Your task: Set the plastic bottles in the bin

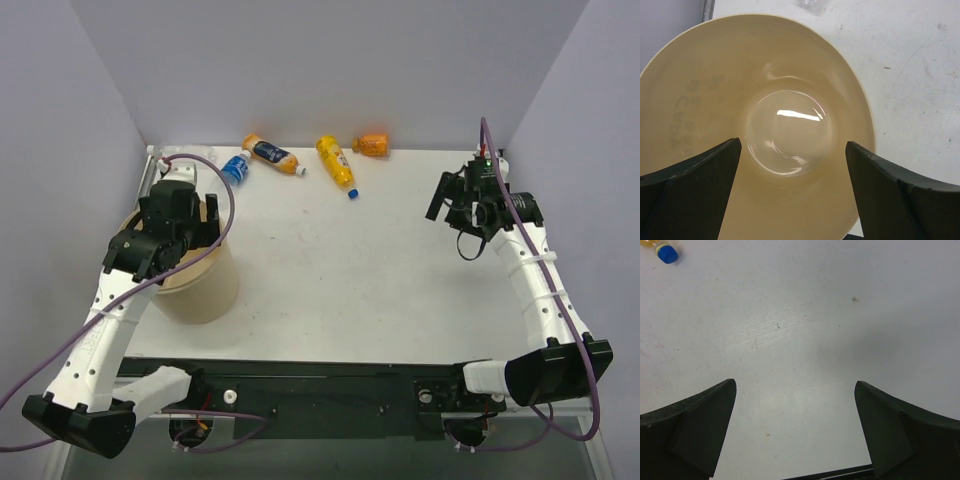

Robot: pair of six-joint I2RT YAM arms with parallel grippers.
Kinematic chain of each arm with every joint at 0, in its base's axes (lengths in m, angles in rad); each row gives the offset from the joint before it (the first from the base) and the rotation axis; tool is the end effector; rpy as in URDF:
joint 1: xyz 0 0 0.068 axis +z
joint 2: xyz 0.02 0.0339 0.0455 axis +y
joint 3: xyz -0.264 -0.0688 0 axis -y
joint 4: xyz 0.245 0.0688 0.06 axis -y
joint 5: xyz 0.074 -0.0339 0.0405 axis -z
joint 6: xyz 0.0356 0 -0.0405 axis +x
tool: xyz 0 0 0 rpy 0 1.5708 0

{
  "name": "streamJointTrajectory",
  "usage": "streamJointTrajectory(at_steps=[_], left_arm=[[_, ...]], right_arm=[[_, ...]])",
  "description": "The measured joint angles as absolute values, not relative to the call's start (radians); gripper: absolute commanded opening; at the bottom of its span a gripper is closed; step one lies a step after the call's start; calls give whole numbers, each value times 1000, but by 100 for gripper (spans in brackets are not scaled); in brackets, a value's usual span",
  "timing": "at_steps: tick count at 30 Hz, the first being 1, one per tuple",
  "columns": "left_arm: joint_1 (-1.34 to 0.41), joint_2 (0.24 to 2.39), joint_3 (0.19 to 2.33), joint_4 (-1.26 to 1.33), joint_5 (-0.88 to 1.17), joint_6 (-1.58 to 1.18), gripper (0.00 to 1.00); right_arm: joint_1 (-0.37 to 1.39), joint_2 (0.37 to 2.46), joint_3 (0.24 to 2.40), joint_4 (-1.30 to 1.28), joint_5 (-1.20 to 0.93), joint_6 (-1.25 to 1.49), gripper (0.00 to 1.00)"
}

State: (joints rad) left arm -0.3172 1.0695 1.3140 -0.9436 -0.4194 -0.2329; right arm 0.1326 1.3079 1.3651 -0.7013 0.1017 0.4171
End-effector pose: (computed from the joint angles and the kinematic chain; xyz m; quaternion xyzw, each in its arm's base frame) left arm 0.1925 -0.0479 0.3940 -0.0504 0.8896 0.0695 0.4487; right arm 0.2781 0.0334 0.3766 0.1491 0.8812 0.0774 0.4420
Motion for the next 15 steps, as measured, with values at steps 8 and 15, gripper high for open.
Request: streamJointTrajectory(at_steps=[8,15], left_arm=[[-317,1085,1403,-1002,-348,-213,97],[-331,1088,1490,-1012,-228,-229,97]], right_arm=[[139,1317,1349,-699,96,430,100],[143,1324,1349,-699,59,433,100]])
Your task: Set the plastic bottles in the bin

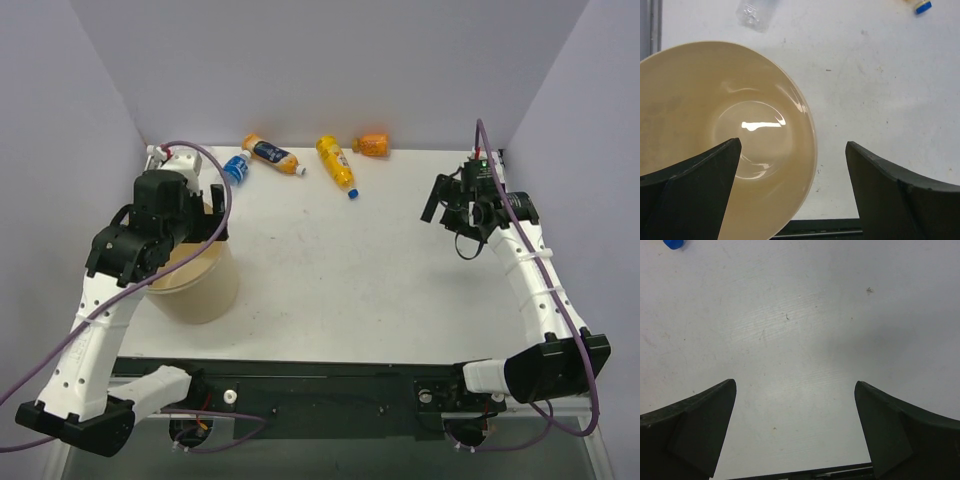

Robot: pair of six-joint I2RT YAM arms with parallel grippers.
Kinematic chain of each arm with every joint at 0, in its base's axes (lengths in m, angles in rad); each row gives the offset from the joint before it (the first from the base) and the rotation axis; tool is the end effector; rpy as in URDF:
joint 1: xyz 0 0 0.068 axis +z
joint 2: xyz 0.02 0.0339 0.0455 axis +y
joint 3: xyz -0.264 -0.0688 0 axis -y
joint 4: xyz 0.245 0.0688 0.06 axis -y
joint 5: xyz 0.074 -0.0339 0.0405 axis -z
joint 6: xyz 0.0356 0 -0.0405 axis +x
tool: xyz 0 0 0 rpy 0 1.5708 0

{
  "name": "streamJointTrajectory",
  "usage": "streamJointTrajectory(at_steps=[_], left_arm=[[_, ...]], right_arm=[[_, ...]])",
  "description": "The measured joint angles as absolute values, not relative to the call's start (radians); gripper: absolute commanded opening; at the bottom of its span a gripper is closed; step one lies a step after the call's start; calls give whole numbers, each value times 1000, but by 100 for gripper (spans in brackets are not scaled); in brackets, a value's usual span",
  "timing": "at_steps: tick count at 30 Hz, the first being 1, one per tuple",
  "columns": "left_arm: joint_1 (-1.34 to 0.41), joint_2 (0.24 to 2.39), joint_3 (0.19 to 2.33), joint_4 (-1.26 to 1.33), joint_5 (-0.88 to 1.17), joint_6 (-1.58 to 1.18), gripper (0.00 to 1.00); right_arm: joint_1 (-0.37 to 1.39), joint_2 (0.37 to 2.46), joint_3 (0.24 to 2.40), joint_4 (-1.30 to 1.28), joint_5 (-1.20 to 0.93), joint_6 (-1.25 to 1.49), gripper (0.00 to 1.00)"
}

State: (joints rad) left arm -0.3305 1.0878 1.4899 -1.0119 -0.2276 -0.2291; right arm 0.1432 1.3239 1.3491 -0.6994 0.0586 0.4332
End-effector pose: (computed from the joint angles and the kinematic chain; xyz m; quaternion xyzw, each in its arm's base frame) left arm 0.1809 -0.0536 0.4362 -0.0078 0.8826 -0.0300 0.4692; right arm 0.2818 0.0385 0.3673 0.1427 0.8895 0.0978 0.4229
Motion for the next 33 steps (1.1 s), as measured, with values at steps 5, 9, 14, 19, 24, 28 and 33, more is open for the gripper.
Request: streamJointTrajectory(at_steps=[5,9,14,19,24,28,33], left_arm=[[-352,1090,1403,-993,-183,-259,93],[-361,1095,1294,-960,-184,-300,83],[-376,1130,1201,-902,-221,-316,51],[-424,1179,1206,-867,-266,-303,15],[-491,1204,1248,-863,-271,-280,0],[-584,1265,1313,-847,-232,-278,0],[-780,1443,1459,-771,-211,-263,0]], right_arm=[[148,1322,1326,-686,28,450,100],[159,1323,1318,-684,7,462,100],[172,1323,1316,-679,-18,472,100],[172,1323,1306,-675,-34,476,100],[172,1322,1295,-675,-36,484,100],[173,1322,1295,-680,-48,497,100],[173,1314,1322,-701,-35,529,100]])
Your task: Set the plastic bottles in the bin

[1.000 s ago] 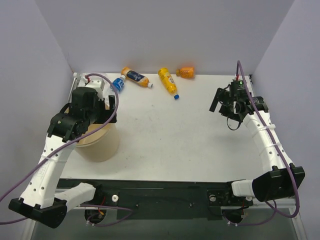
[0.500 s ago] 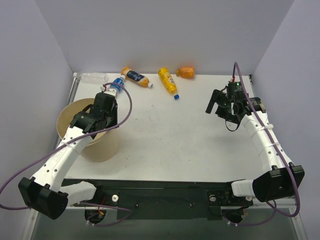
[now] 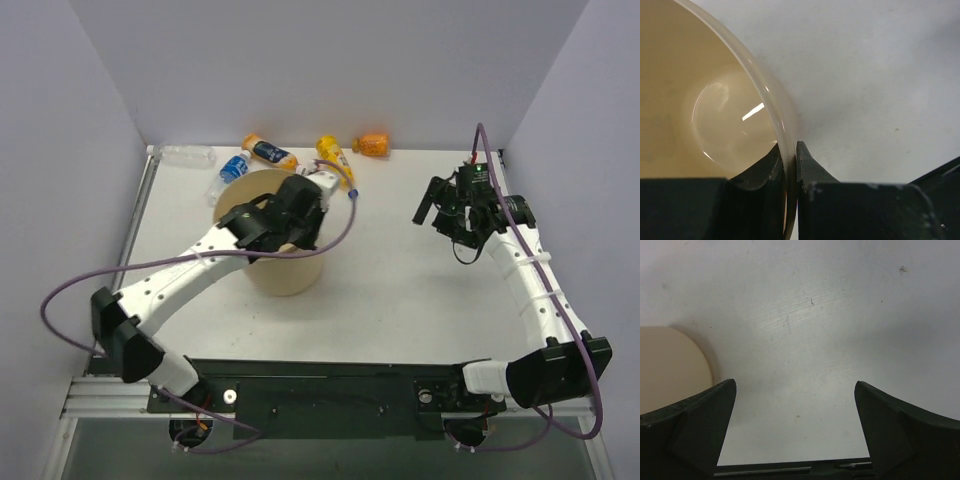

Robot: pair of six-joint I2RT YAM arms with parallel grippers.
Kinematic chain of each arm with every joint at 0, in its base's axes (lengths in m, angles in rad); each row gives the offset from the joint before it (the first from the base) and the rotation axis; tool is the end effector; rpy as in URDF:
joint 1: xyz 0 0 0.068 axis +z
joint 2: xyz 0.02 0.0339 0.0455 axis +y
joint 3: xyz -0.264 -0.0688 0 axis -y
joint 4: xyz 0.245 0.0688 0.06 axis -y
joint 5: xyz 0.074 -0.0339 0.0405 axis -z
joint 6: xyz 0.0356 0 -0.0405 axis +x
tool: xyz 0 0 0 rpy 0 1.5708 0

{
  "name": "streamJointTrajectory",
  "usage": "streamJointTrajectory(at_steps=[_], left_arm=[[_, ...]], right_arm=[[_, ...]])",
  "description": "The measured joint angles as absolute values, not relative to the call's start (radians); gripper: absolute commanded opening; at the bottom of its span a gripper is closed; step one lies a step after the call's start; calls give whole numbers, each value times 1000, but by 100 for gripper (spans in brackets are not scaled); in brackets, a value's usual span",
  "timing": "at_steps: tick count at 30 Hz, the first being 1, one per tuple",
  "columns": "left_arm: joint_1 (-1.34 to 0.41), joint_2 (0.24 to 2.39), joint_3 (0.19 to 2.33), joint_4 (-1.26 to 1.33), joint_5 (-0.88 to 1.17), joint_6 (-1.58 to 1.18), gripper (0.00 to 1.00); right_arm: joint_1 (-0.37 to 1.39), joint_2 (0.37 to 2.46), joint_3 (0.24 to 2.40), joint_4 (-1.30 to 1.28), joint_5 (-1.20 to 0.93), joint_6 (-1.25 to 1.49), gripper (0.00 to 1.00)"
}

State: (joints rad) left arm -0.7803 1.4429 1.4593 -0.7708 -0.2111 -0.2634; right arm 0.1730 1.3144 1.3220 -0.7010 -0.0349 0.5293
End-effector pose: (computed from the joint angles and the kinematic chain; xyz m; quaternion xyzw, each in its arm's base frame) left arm 0.2253 -0.2125 0.3648 0.1928 0.8931 -0.1129 0.3904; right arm 0.2774 0.0497 0.3607 0.1531 0.8922 0.1609 0.3933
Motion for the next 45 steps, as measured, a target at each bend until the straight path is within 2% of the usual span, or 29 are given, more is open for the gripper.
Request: streamJointTrajectory(at_steps=[5,9,14,19,21,22,24,33,38,41,45], left_arm=[[-984,1783,1779,-730,-197,-184,0],[-1076,2040,2072,-759,-194,-117,0],[-1084,2151,2249,-773,-154,-93,0],[-1074,2222,2369,-802,-104,-91,0],[-1074,2257,2431,-814,-86,-89,9],[-1074,2273,2459,-816,-71,-90,48],[-1076,2296,2499,-817,-36,-90,88],[-1078,2294,2535,-828,26,-93,91],[-1018,2173,2469,-860,31,-117,92],[-885,1990,2321,-852,38,-157,93],[-548,1729,2081,-810,32,-229,92]], right_arm=[[174,1235,1323,-704,40,579,100],[162,1099,1319,-708,128,620,100],[123,867,1258,-710,253,663,99],[104,750,1243,-732,339,667,99],[104,747,1243,-740,362,670,99],[104,747,1243,-743,371,671,99],[104,744,1243,-749,388,673,99],[104,668,1243,-754,450,678,98],[104,682,1252,-753,451,669,98],[104,710,1278,-753,431,649,98],[104,745,1304,-750,388,627,98]])
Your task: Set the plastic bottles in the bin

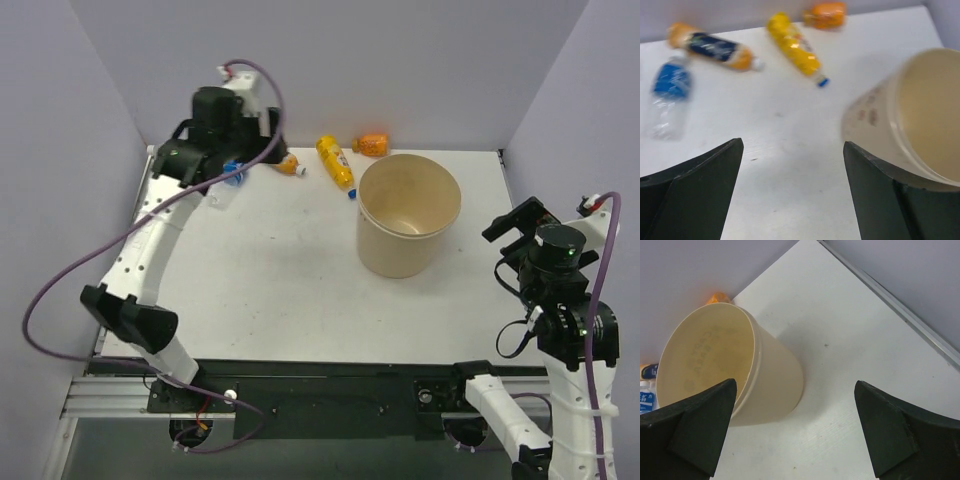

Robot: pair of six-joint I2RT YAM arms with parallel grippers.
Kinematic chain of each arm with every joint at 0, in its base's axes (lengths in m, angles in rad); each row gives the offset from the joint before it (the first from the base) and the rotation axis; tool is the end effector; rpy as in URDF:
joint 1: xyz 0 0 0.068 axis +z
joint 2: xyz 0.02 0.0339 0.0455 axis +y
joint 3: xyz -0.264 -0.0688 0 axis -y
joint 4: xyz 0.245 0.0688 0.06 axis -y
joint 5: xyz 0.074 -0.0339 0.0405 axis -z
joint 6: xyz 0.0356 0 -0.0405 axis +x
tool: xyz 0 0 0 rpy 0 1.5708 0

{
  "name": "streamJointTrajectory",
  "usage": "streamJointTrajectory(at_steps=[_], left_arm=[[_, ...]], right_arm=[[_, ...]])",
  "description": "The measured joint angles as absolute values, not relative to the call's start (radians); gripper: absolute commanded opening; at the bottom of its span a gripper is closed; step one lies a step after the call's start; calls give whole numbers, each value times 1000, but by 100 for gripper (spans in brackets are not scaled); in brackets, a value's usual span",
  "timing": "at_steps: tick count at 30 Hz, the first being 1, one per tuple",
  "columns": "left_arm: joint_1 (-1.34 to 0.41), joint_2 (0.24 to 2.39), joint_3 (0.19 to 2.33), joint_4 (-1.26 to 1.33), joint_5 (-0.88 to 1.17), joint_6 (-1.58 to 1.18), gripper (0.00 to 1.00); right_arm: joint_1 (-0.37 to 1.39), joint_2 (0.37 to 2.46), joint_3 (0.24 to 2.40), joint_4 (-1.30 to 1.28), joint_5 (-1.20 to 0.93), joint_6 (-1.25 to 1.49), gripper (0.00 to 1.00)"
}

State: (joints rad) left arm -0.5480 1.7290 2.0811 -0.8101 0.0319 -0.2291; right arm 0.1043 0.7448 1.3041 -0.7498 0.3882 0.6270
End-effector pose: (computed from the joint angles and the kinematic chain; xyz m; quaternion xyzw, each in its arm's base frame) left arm 0.3145 -0.1933 0.4666 0.1431 0.8369 -0.2126 0.4836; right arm 0.1076 -0.0023 0.4530 0.3141 0.6992 0.0845 0.6366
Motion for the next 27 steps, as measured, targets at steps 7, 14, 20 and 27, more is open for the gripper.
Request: streamJointTrajectory(at_steps=[7,14,20,27], left_arm=[[-283,1592,1779,-718,-143,-185,95],[-309,1795,1667,-585,-337,48,97],[-283,2064,1847,-557,-396,153,97],[-241,2327,2143,-530,-434,269,95]], right_arm=[[104,793,1305,-737,328,623,98],[104,850,1305,-714,297,616,98],[104,912,1305,-691,261,616,98],[106,1024,1320,-665,194,609,98]])
